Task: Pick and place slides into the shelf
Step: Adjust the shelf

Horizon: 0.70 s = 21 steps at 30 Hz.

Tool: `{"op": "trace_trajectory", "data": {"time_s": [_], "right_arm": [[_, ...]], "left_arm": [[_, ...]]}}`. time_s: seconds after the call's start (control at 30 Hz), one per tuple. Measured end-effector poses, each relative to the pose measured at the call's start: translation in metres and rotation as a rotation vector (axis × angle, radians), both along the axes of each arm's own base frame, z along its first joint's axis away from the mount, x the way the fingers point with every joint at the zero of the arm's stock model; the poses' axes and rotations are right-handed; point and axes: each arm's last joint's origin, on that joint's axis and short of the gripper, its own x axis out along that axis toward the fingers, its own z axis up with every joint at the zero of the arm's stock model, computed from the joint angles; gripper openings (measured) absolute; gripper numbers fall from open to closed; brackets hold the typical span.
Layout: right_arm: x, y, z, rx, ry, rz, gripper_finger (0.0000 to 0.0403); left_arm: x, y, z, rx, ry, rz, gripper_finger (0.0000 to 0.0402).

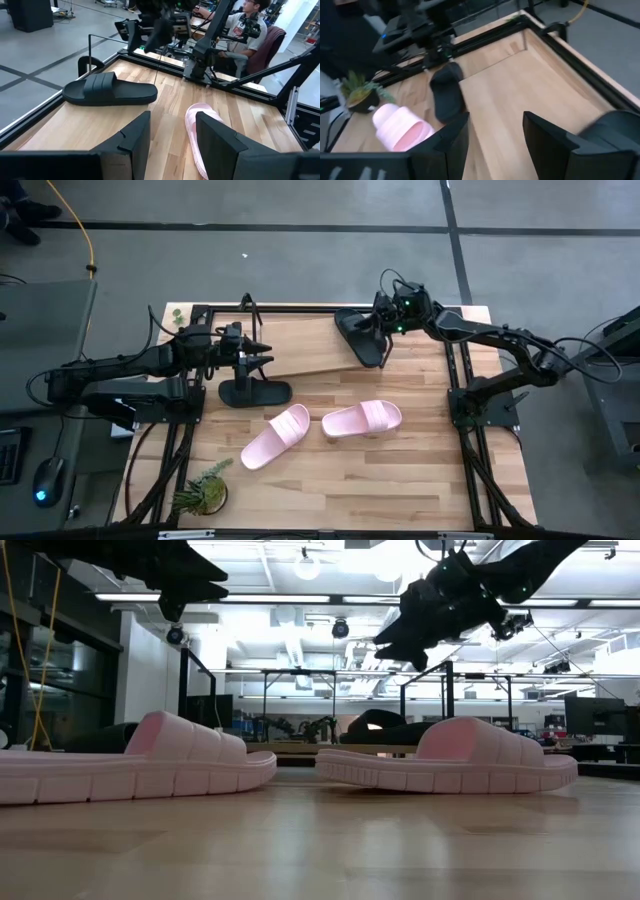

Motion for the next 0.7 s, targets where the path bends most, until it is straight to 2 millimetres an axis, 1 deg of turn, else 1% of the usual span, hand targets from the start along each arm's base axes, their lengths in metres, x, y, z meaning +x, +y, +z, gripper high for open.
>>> {"op": "trace_trajectory", "data": {"time_s": [0.17, 0.37, 0.5, 0.6, 0.7], "right_arm": [[0.005, 0.007, 0.001, -0.016, -0.009, 0.034, 0.0177], [0.006, 0.010, -0.003, 0.025, 0.027, 0.036, 0.0177], [0.009, 0.007, -0.012, 0.050, 0.068, 0.019, 0.0177], [0.012, 0.005, -0.024, 0.082, 0.115, 0.006, 0.0177], [0.012, 0.001, -0.030, 0.075, 0.168, -0.081, 0.0177]], "left_arm": [[0.000, 0.000, 0.000, 0.000, 0.000, 0.000, 0.0143], [0.000, 0.000, 0.000, 0.000, 0.000, 0.000, 0.0143], [0.000, 0.000, 0.000, 0.000, 0.000, 0.000, 0.0143], [0.000, 0.000, 0.000, 0.000, 0.000, 0.000, 0.0143], [0.000, 0.000, 0.000, 0.000, 0.000, 0.000, 0.0143]]}}
